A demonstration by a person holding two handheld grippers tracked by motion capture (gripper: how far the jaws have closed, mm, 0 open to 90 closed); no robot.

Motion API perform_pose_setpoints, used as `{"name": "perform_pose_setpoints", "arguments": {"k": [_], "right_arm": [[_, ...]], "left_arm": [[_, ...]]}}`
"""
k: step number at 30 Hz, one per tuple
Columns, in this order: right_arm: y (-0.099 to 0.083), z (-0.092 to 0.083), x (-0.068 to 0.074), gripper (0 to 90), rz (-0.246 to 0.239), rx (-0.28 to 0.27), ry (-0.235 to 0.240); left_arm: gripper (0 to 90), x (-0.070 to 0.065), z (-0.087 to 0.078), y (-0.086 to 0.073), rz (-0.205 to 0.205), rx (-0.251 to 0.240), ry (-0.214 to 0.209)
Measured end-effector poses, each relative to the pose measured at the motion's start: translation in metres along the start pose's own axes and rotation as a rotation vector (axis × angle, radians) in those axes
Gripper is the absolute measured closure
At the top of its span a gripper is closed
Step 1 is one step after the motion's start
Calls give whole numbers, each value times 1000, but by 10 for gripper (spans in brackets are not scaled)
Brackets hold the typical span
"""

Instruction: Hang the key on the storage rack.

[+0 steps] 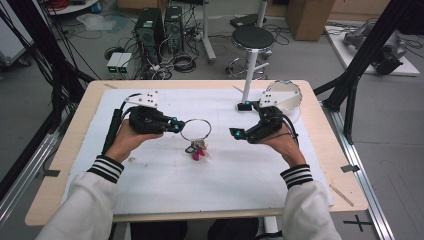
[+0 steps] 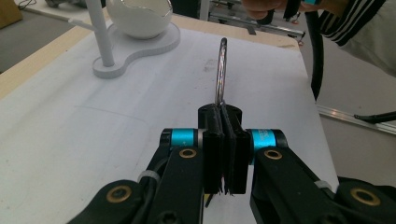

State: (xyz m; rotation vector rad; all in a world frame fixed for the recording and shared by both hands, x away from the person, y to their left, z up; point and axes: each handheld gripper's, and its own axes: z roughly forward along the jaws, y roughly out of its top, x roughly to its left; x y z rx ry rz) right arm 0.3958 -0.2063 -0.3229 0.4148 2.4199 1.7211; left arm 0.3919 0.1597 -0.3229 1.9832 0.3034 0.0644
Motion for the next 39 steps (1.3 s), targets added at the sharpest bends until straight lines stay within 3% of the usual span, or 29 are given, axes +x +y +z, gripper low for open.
{"name": "perform_pose_setpoints", "arguments": {"k": [12, 21, 29, 31, 39], "right_arm": [[11, 27, 3, 14, -56, 62, 54], [11, 42, 6, 85, -38, 91, 99], [11, 47, 4, 325, -45, 125, 161], [11, 47, 4, 343, -34, 127, 173], [13, 49, 3, 543, -50, 123, 194]], "left_arm": [[873, -3, 8, 4, 4, -26, -29], [873, -5, 10, 5, 10, -24, -32], [873, -6, 14, 5, 13, -27, -47], [873, -6, 14, 5, 14, -25, -49], [873, -5, 14, 5, 16, -20, -51]]}}
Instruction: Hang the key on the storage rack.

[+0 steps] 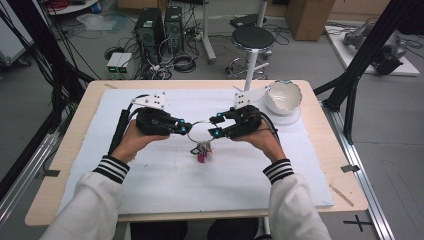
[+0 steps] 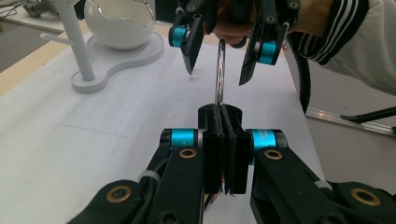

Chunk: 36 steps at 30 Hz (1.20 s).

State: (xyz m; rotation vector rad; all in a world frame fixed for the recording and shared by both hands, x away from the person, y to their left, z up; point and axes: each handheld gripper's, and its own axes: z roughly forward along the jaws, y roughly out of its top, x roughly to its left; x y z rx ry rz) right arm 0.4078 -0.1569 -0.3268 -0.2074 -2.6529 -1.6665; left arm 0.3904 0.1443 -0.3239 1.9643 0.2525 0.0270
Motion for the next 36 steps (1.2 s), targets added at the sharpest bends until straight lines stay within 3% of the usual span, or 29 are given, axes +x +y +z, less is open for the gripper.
{"name": "perform_pose_setpoints", "arguments": {"k": [5, 13, 21, 25, 28, 31, 34, 36], "right_arm": [[-1, -1, -2, 608, 13, 7, 10], [1, -1, 0, 864, -20, 16, 16], [5, -1, 5, 874, -47, 16, -10], [6, -2, 5, 875, -33, 9, -9], [6, -2, 6, 877, -31, 7, -6], [7, -3, 8, 879, -20, 18, -8], [7, -6, 8, 881, -30, 26, -31], [5, -10, 6, 880, -16, 20, -46]], "left_arm": [[873, 0, 0, 0, 4, 2, -3], [872, -1, 1, 0, 7, 7, -7], [871, -1, -1, 0, 9, -6, -9], [870, -1, -2, -1, 4, -18, -12], [869, -1, -2, -3, 22, -26, -9], [857, -2, -3, -7, 28, -61, 4], [745, -4, -7, -13, 59, -139, 23], [706, -4, -13, -15, 49, -134, 35]]}}
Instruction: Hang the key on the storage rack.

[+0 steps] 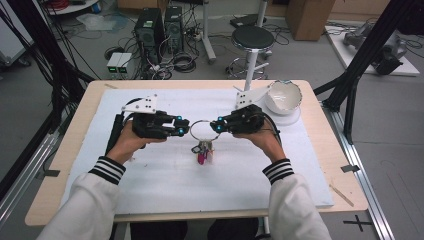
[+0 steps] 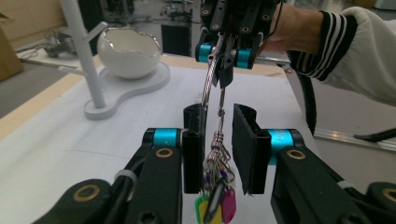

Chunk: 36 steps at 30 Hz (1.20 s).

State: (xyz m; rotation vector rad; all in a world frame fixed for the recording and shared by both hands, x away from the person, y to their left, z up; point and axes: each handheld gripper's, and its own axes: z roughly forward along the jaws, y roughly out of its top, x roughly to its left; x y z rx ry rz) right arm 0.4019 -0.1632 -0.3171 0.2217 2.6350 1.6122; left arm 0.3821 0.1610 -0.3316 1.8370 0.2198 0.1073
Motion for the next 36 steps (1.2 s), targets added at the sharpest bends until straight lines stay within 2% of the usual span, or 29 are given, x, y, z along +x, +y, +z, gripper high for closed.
{"name": "perform_pose_setpoints", "arguments": {"k": [4, 6, 10, 12, 14, 17, 20, 23, 36], "right_arm": [[-3, -14, -4, 880, 23, -17, -40], [-5, -22, -6, 880, 39, -38, -55], [-8, -38, -13, 880, 58, -78, -100], [-9, -45, -17, 880, 83, -86, -121], [-9, -52, -21, 880, 91, -94, -143], [-8, -60, -27, 880, 110, -94, -173], [-8, -66, -32, 880, 119, -101, -198], [-10, -70, -38, 880, 133, -101, -225], [-15, -95, -62, 880, 200, -126, -353]], "left_arm": [[544, -2, -16, -4, 13, -4, 73], [444, -4, -25, -8, 18, -3, 142], [294, -6, -46, -22, 12, -12, 228], [233, -8, -56, -31, 6, -18, 278], [142, -9, -66, -39, -10, -25, 308], [74, -13, -82, -49, -17, -49, 339], [55, -16, -93, -56, -21, -55, 372], [33, -20, -102, -62, -21, -39, 411], [17, -37, -121, -96, -58, -71, 491]]}}
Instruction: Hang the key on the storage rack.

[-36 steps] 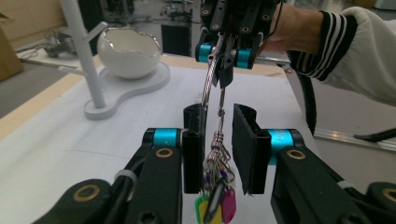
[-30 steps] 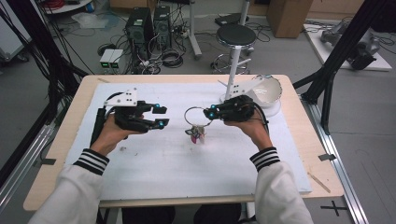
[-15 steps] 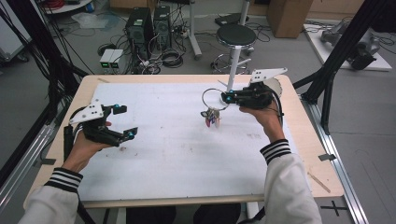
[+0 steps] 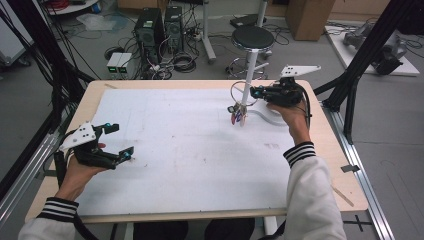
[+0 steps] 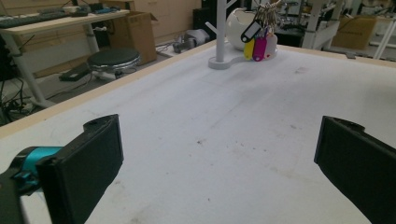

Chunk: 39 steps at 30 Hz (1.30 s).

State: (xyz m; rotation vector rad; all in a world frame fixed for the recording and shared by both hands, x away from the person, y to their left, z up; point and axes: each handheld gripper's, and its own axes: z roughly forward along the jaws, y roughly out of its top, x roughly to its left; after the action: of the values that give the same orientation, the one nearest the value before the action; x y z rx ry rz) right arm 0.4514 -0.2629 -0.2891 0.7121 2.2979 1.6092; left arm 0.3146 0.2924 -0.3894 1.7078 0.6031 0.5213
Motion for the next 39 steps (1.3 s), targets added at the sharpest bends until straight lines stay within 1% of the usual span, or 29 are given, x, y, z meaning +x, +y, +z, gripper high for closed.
{"name": "perform_pose_setpoints", "arguments": {"k": [2, 4, 7, 10, 12, 14, 15, 17, 20, 21, 22, 27, 30, 31, 33, 36, 38, 39], "right_arm": [[0, -2, -4, 880, 6, -1, -21], [0, -4, -8, 880, 19, -1, -34], [-1, -5, -13, 880, 40, -1, -55], [-3, -4, -17, 880, 51, -7, -67], [-4, -3, -19, 879, 60, 2, -79], [-5, -1, -21, 879, 68, 10, -89], [-6, 0, -23, 879, 70, 20, -96], [-8, 3, -26, 879, 75, 28, -109], [-11, 6, -30, 879, 94, 40, -124], [-12, 7, -32, 879, 105, 41, -125], [-13, 8, -33, 879, 112, 41, -129], [-17, 13, -39, 879, 129, 44, -144], [-19, 16, -42, 879, 142, 56, -154], [-20, 17, -43, 879, 140, 56, -158], [-22, 19, -45, 879, 156, 65, -164], [-24, 21, -47, 879, 162, 77, -170], [-26, 22, -49, 879, 163, 78, -176], [-26, 22, -49, 878, 172, 81, -179]], "left_arm": [[17, -1, -2, -6, -14, -15, 13], [17, -2, -4, -13, -25, -11, 25], [17, -4, -5, -20, -31, -32, 39], [17, -6, -6, -25, -44, -44, 55], [17, -7, -7, -29, -53, -59, 70], [17, -8, -7, -32, -62, -57, 83], [17, -8, -8, -34, -66, -65, 93], [17, -9, -9, -38, -64, -68, 103], [17, -10, -10, -43, -70, -78, 115], [17, -10, -10, -45, -76, -86, 119], [17, -10, -10, -47, -72, -86, 121], [17, -10, -11, -48, -72, -94, 124], [17, -11, -11, -49, -69, -99, 127], [17, -11, -10, -50, -70, -98, 127], [17, -11, -10, -52, -74, -100, 132], [17, -11, -10, -54, -78, -87, 131], [17, -12, -10, -54, -73, -91, 134], [17, -12, -10, -54, -74, -101, 138]]}}
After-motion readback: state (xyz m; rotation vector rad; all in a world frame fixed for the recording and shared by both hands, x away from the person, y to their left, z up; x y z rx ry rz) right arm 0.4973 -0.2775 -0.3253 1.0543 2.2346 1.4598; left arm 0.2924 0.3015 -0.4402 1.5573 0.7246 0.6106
